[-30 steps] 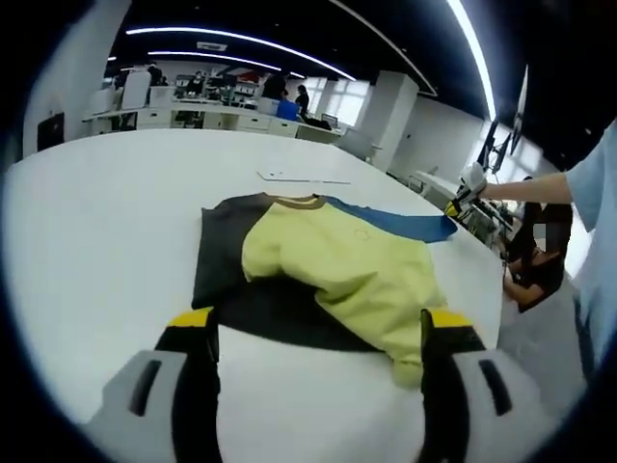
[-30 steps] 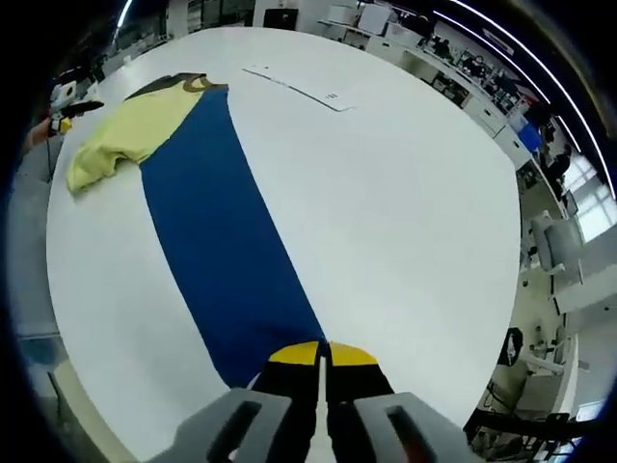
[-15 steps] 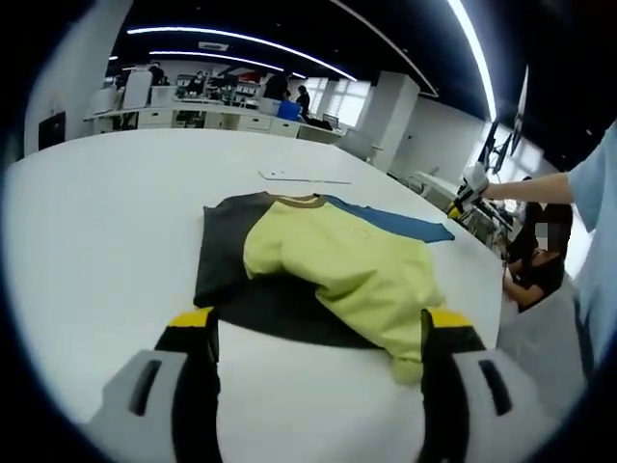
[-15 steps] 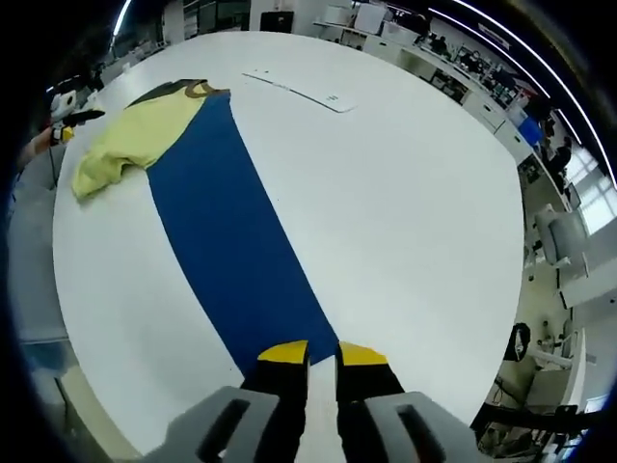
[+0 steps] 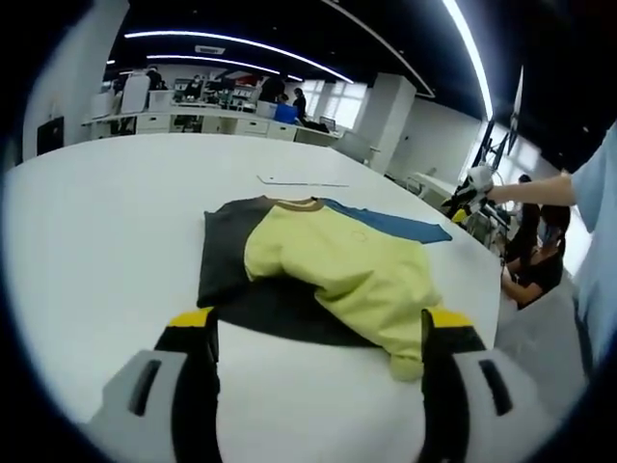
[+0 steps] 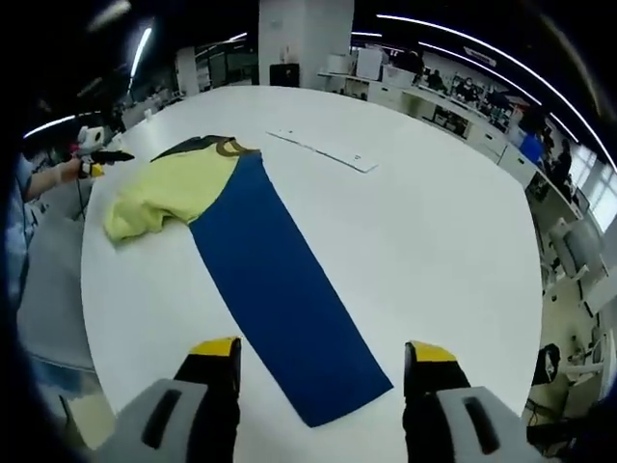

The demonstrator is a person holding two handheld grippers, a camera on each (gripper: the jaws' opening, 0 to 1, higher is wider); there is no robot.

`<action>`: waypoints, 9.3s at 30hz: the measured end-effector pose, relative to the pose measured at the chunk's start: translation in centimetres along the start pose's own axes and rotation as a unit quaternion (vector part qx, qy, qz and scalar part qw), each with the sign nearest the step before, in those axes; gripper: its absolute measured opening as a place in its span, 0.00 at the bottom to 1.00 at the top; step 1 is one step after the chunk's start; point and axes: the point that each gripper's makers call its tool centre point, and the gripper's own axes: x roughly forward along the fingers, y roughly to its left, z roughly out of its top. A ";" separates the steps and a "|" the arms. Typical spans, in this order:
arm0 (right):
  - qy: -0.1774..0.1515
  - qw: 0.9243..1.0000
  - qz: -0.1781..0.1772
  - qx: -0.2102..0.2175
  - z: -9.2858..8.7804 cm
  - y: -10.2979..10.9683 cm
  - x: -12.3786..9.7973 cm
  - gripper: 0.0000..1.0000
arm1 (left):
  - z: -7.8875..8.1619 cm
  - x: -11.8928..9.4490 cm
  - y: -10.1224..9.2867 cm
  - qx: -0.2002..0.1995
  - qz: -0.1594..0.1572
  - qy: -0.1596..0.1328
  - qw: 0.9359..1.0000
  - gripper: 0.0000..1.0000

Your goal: Fold the garment on the visible template until the final outline fits inside the template.

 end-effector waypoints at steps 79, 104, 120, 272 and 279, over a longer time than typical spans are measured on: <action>-0.130 0.933 0.206 -0.265 12.6 40.5 9.3 0.34 | -1.2 -3.1 -3.7 0.025 -0.021 -0.005 0.999 0.80; -0.056 0.915 0.179 -0.357 11.5 43.0 13.7 0.12 | -1.4 -3.4 -3.4 0.024 -0.021 -0.007 0.999 0.81; -0.130 0.933 0.113 -0.316 17.6 38.6 10.2 0.00 | -1.7 -3.1 -3.8 0.022 -0.023 -0.005 0.999 0.80; -0.159 0.957 0.229 -0.081 18.4 44.1 14.4 0.00 | -3.6 -0.2 -5.5 -0.083 -0.071 -0.004 0.994 0.41; -0.162 0.953 0.241 -0.087 18.2 44.8 14.1 0.00 | -3.0 0.7 -6.0 -0.114 -0.093 -0.011 0.989 0.22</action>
